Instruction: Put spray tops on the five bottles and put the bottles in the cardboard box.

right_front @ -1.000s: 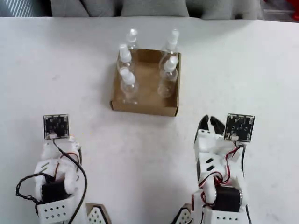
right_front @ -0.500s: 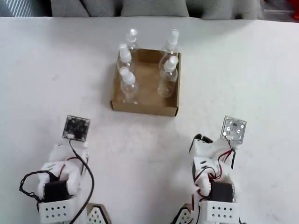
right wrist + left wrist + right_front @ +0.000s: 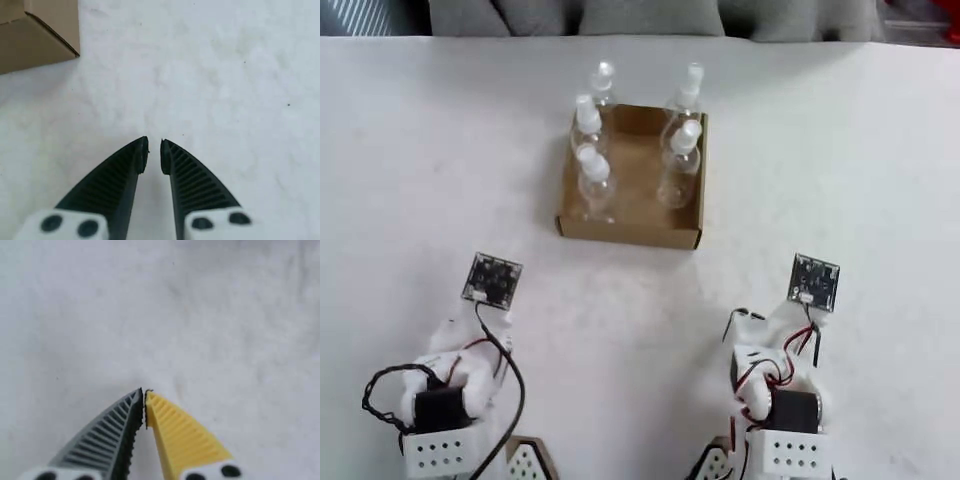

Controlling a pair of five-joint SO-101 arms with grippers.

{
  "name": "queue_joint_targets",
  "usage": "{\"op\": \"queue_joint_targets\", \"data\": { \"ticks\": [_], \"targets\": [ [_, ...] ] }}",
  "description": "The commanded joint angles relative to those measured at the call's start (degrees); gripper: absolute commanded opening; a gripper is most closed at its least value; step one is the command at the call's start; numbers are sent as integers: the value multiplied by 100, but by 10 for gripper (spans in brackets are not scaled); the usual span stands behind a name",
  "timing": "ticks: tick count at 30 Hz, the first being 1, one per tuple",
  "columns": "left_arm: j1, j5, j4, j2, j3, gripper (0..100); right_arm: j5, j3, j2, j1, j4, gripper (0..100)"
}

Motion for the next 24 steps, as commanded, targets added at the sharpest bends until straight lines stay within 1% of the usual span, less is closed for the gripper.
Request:
{"op": "queue_joint_targets", "data": {
  "ticks": [1,24],
  "targets": [
    [66,-44,44,-48,-9,24,-53,53,-40,22,40,18],
    [66,-44,44,-48,-9,24,-53,53,-48,-22,365,18]
  ]
}}
